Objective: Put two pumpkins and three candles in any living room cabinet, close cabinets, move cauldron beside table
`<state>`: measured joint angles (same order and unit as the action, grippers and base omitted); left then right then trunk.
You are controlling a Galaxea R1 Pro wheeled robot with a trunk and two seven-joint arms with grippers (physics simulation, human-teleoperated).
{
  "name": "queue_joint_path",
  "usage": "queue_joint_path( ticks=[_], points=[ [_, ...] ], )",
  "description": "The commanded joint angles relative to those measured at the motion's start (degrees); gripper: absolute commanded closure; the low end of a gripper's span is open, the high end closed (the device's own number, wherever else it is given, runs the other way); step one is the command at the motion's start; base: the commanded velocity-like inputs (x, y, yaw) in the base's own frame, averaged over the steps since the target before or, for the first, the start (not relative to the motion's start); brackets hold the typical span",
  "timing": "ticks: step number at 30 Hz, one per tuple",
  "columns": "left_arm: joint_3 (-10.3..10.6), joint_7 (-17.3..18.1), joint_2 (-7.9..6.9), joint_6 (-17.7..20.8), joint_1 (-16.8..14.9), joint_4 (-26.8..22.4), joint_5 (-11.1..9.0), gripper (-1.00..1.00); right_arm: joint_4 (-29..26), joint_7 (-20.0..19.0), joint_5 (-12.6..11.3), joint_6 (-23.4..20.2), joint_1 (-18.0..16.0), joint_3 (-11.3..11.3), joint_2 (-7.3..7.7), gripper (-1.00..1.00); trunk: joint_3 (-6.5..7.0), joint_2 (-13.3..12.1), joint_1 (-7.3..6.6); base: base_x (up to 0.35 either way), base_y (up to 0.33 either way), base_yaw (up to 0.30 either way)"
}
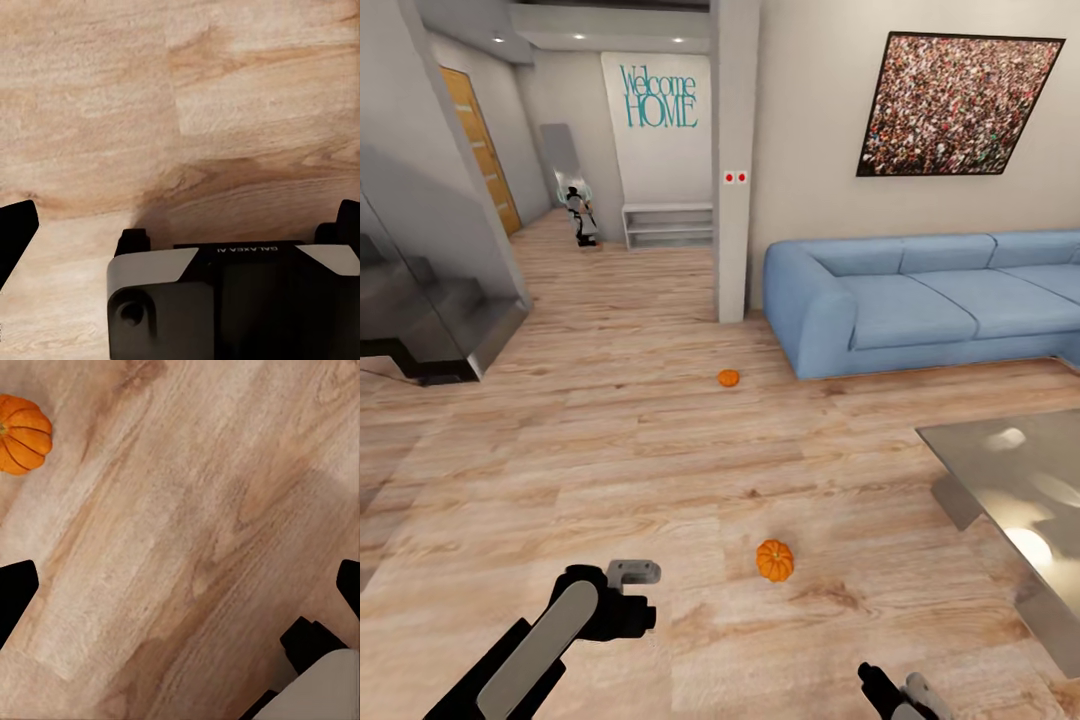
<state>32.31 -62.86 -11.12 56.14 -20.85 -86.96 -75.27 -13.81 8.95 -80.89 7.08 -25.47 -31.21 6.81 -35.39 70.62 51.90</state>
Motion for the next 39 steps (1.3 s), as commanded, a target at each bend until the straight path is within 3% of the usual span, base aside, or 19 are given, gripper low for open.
queue_joint_path(
  ticks=[1,7,12,13,19,21,25,31,35,39],
  points=[
    [0.05,-0.6,-0.04,0.11,-0.07,-0.05,-0.5,-1.0,-0.18,0.36,0.15,0.26,-0.02,-0.63,0.05,-1.0,-0.05,0.03,0.02,0.221,0.128,0.0],
    [-0.81,-0.6,-0.38,-0.35,-0.07,-0.04,-0.41,-1.0,-0.19,0.47,2.95,0.36,-0.02,-0.78,0.05,-1.0,-0.05,0.03,0.02,0.104,0.046,0.0],
    [-5.39,-0.6,-0.69,-1.13,-0.07,2.43,-0.36,-1.0,-0.16,0.6,3.24,0.22,-0.02,-0.7,0.05,-1.0,-0.05,0.03,0.02,0.056,0.003,0.0],
    [-6.33,-0.6,-0.7,-1.25,-0.12,3.94,0.64,-1.0,-0.18,0.63,3.29,0.33,-0.02,-0.75,0.05,-1.0,-0.05,0.03,0.02,0.26,0.0,0.0],
    [-6.71,1.06,-0.36,-2.92,-0.08,4.45,6.93,-1.0,-0.24,0.48,3.54,0.39,-0.02,-0.85,0.05,-1.0,-0.05,0.03,0.02,0.152,0.0,0.0],
    [-6.72,2.51,-0.43,-3.16,-0.07,4.6,7.75,-1.0,-0.25,0.46,4.35,0.39,-0.02,-0.84,0.05,-1.0,-0.05,0.03,0.02,0.133,0.0,0.0],
    [-6.75,4.35,-0.42,-3.34,-0.11,5.38,8.3,-1.0,-0.59,0.48,7.13,0.28,-0.02,-0.72,0.05,-1.0,-0.05,0.03,0.02,0.261,0.0,0.0],
    [-6.78,4.79,-0.53,-4.24,-0.15,5.72,9.04,-1.0,-5.99,1.21,8.17,-0.47,-0.18,-0.69,0.05,-1.0,-0.05,0.03,0.02,0.249,-0.029,0.0],
    [-6.81,4.84,-0.59,-4.86,-0.2,6.14,9.3,-1.0,-9.87,1.77,8.46,-6.09,-0.69,-0.72,0.24,-1.0,-0.05,0.03,0.02,0.279,0.06,0.0],
    [-6.91,4.85,-0.7,-4.96,-0.24,6.25,9.34,-1.0,-11.18,2.03,10.67,-10.52,-2.15,-0.64,0.28,-1.0,-0.05,0.03,0.02,0.295,0.109,0.0]
  ],
)
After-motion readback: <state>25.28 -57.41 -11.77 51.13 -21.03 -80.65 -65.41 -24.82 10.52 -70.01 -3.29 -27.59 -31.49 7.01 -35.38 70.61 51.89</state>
